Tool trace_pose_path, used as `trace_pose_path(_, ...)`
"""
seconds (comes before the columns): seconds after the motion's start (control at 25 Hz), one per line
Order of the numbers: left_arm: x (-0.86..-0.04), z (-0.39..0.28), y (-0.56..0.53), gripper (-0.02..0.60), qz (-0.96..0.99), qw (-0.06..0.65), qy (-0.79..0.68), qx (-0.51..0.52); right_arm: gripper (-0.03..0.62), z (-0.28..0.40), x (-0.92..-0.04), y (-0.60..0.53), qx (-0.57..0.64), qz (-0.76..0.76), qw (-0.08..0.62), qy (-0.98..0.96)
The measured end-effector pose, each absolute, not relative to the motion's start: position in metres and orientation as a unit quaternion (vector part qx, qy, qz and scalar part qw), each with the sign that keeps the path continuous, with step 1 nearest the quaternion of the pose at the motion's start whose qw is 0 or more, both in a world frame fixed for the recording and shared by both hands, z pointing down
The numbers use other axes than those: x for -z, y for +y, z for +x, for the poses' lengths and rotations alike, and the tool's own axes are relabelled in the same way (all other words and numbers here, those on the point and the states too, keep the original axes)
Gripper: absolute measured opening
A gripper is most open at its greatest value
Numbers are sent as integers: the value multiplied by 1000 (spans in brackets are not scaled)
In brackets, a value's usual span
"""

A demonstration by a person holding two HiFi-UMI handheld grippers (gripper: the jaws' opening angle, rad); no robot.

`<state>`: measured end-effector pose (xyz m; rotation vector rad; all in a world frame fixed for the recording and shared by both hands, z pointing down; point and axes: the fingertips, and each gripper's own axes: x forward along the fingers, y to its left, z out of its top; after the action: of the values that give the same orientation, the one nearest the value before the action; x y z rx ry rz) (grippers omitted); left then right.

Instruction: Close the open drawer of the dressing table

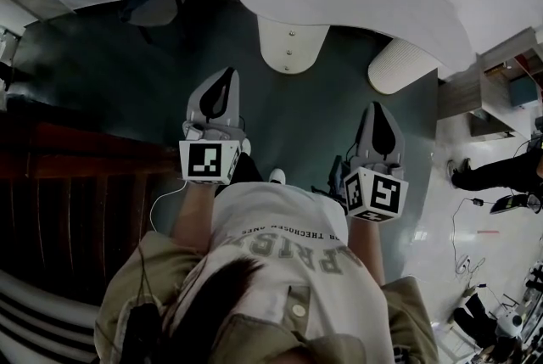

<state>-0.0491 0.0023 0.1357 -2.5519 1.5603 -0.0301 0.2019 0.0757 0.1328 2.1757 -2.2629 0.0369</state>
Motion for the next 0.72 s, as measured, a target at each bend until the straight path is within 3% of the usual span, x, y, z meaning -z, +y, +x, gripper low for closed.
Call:
trace_pose_path(0.32,-141,-53,1,9,-852,80,518,11,2,200,-140,73,8,700,42,-713)
trace_pose_path(0.72,-140,-53,5,9,-853,83,515,14,2,198,-137,75,10,699,27,-715)
